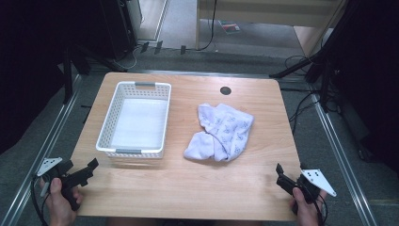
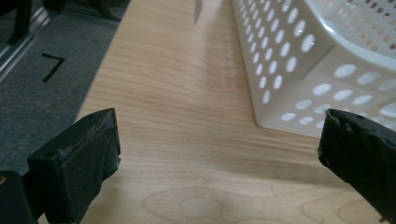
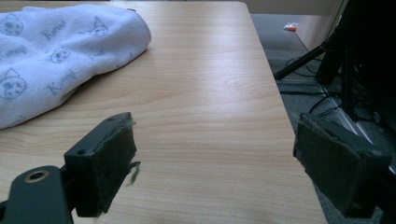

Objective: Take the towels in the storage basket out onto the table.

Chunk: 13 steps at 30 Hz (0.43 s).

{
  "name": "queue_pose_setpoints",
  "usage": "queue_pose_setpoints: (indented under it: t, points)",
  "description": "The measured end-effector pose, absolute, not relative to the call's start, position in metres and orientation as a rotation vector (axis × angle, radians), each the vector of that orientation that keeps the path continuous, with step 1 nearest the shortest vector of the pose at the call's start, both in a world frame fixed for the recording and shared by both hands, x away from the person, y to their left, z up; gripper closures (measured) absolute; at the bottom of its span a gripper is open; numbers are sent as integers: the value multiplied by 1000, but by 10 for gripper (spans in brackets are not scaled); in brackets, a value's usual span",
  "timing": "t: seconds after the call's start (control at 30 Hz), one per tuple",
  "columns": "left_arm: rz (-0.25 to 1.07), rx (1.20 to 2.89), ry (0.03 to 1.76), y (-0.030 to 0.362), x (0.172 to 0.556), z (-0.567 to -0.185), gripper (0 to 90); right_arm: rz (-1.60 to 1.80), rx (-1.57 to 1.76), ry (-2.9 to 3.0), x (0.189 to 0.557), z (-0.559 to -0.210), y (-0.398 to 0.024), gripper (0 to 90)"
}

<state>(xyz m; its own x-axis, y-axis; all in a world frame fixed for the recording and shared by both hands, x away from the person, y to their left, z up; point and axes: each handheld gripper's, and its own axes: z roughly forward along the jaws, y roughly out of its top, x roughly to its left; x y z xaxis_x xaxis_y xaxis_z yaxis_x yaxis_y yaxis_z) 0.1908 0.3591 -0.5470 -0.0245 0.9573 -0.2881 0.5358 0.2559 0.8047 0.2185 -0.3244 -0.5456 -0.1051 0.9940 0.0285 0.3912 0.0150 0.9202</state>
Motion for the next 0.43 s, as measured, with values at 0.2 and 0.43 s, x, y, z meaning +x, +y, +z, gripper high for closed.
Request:
queue_pose_setpoints:
  t: [0.2,0.43]
  points:
    - [625,1419,1678,356,192,-548,0,1055,1462,1599,221,-546,-323,133]
    - [637,1429,1693,353,193,-549,0,1060,1457,1597,220,-546,-323,133]
